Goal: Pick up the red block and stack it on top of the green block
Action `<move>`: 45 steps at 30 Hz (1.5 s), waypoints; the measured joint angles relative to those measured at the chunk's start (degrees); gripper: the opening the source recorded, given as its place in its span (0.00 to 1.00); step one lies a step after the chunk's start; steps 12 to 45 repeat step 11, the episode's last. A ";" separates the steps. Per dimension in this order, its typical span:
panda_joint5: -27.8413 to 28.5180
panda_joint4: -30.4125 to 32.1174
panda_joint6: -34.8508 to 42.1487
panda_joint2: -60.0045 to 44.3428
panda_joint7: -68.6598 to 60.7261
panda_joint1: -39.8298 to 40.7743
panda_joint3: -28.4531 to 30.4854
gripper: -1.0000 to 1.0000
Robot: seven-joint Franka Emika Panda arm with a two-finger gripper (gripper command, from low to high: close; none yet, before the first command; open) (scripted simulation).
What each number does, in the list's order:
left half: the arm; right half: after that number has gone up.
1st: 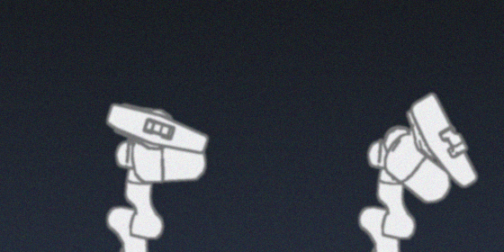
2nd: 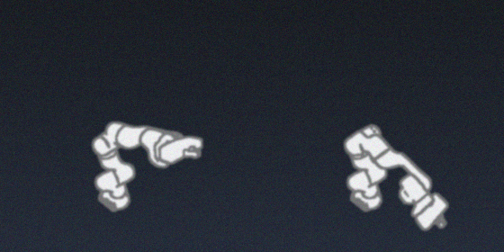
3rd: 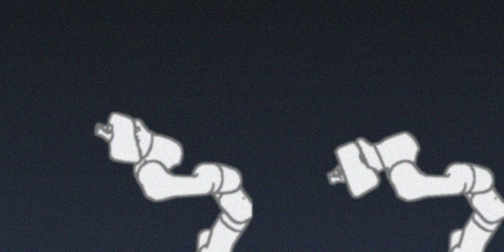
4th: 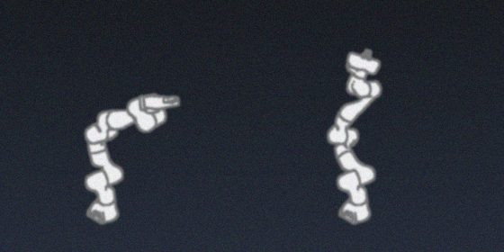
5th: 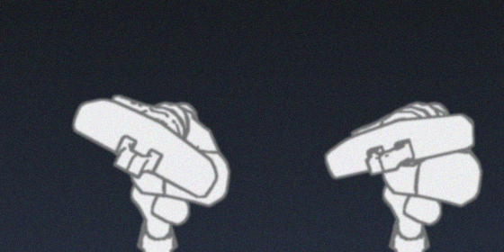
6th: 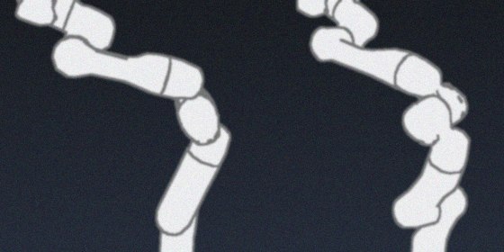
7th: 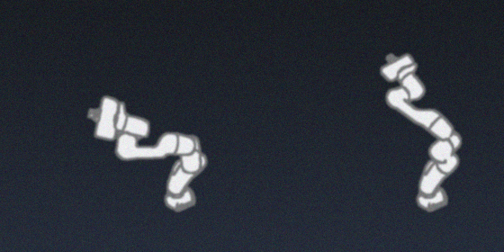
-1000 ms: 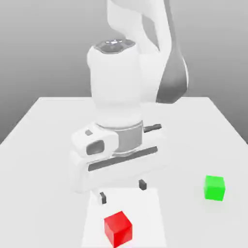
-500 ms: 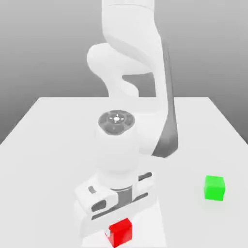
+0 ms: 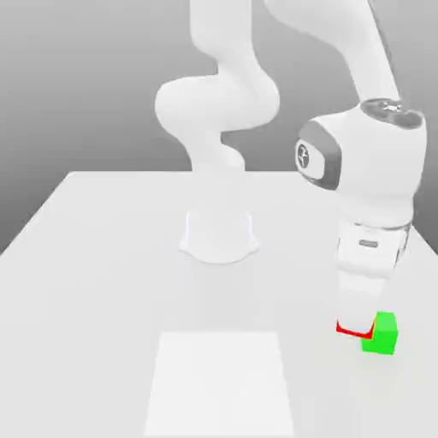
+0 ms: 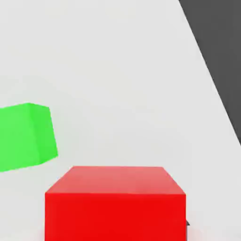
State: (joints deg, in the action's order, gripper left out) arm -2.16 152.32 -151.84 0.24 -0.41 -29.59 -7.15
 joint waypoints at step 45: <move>4.92 1.28 -10.42 -9.06 1.25 -5.32 1.64 1.00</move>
